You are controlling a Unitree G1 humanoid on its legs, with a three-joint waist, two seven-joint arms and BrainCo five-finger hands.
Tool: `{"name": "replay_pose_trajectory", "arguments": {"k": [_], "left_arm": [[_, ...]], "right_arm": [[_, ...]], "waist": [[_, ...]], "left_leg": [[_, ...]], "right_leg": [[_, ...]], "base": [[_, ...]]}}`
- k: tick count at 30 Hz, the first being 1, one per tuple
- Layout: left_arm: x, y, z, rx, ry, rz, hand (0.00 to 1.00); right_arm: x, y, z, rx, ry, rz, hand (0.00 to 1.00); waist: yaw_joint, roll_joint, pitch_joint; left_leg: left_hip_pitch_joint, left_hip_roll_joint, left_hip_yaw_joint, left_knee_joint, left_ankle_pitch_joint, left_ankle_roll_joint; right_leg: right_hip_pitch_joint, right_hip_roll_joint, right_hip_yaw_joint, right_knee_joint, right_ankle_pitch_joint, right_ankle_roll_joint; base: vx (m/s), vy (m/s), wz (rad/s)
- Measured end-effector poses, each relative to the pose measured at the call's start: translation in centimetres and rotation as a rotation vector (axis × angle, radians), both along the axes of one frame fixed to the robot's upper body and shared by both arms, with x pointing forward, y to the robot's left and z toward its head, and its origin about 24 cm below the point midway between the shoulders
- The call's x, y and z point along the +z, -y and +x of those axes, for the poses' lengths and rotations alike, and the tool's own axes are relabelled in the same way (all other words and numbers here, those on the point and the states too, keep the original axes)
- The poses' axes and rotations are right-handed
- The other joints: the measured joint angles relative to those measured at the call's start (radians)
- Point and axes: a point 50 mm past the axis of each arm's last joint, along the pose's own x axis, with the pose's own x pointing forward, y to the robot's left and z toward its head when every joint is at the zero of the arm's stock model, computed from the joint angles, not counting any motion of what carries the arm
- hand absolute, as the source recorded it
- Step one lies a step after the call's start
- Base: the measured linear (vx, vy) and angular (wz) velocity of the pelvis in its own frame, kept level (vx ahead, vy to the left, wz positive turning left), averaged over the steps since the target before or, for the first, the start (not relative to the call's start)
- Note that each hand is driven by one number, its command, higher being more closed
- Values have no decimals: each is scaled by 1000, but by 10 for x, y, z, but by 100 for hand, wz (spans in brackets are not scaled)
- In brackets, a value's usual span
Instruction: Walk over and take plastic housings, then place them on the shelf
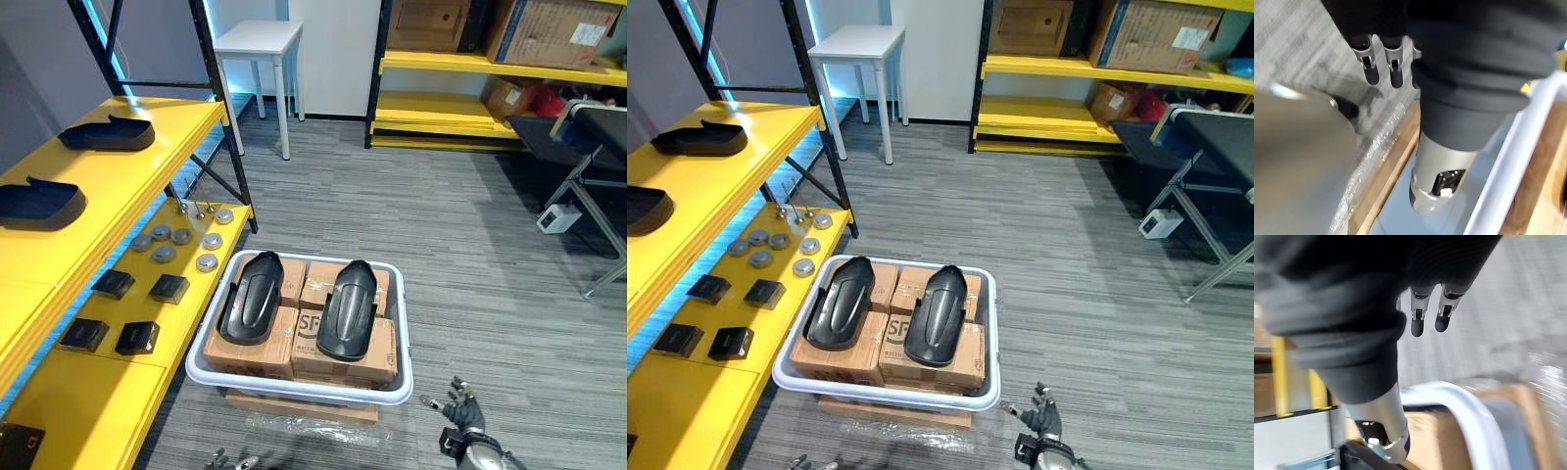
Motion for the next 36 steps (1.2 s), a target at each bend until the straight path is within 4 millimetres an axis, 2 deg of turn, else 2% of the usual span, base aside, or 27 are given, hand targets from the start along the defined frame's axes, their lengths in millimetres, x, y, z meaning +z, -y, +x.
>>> {"name": "replay_pose_trajectory", "arguments": {"k": [5, 7, 9, 10, 11, 13, 14, 16, 20, 24, 32, 36], "left_arm": [[2, 8, 12, -81, 21, 4, 0], [5, 14, 25, -144, 49, 17, 0], [10, 16, 39, -166, 94, 25, 0], [13, 17, 49, -181, 124, 34, 0], [16, 18, 54, -190, 140, 39, 0], [24, 23, 74, -208, 197, 53, 0], [26, 24, 79, -218, 211, 56, 0], [34, 30, 96, -251, 259, 69, 0], [40, 31, 106, -268, 290, 102, 0], [42, 29, 109, -252, 296, 124, 0], [46, 35, 118, -291, 313, 162, 0], [47, 37, 120, -315, 324, 170, 0]], "right_arm": [[14, -12, 20, 49, 77, -20, 0], [30, -21, 47, 76, 148, -60, 0], [54, -29, 80, 75, 254, -69, 0], [75, -33, 102, 67, 330, -81, 0], [86, -35, 113, 62, 371, -88, 0], [130, -40, 153, 40, 503, -115, 0], [140, -41, 160, 32, 527, -121, 0], [171, -47, 183, 6, 601, -136, 0], [192, -53, 192, -28, 650, -150, 0], [197, -51, 194, -86, 638, -204, 0], [213, -36, 195, -211, 639, -351, 0], [234, -19, 191, -238, 717, -439, 0]], "waist": [[3, 2, 20], [5, 4, 58], [7, 9, 107], [19, 16, 143], [23, 21, 165], [42, 44, 230], [54, 51, 242], [79, 70, 295], [85, 77, 324], [81, 80, 335], [80, 105, 350], [80, 111, 353]], "left_leg": [[-9, -17, -17, -15, 5, -14], [-45, -41, -34, 5, 6, -12], [-96, -57, -52, 49, 0, 0], [-140, -66, -60, 89, -6, 7], [-159, -69, -67, 108, -10, 11], [-236, -81, -84, 168, -19, 21], [-252, -83, -84, 178, -19, 22], [-286, -90, -83, 206, -22, 28], [-332, -96, -79, 237, -25, 36], [-365, -96, -73, 253, -27, 39], [-404, -94, -73, 264, -25, 41], [-412, -95, -75, 264, -24, 42]], "right_leg": [[22, -18, -11, -56, 14, 13], [19, -40, -28, -81, 29, 29], [0, -56, -37, -95, 46, 40], [-21, -62, -42, -97, 58, 45], [-27, -64, -46, -100, 64, 46], [-65, -71, -54, -108, 86, 55], [-77, -73, -52, -108, 93, 56], [-97, -79, -47, -111, 108, 63], [-134, -83, -37, -111, 122, 68], [-165, -82, -26, -106, 128, 67], [-208, -79, -23, -90, 129, 65], [-214, -80, -25, -91, 130, 64]], "base": [[62, 40, 10], [-3, 120, 25], [-61, 138, 24], [-116, 124, 19], [-150, 119, 21], [-179, 130, 16], [-153, 116, 2], [-139, 104, -3], [-99, 70, -5], [-58, 30, -8], [-21, 1, -1], [0, 0, 0]]}}
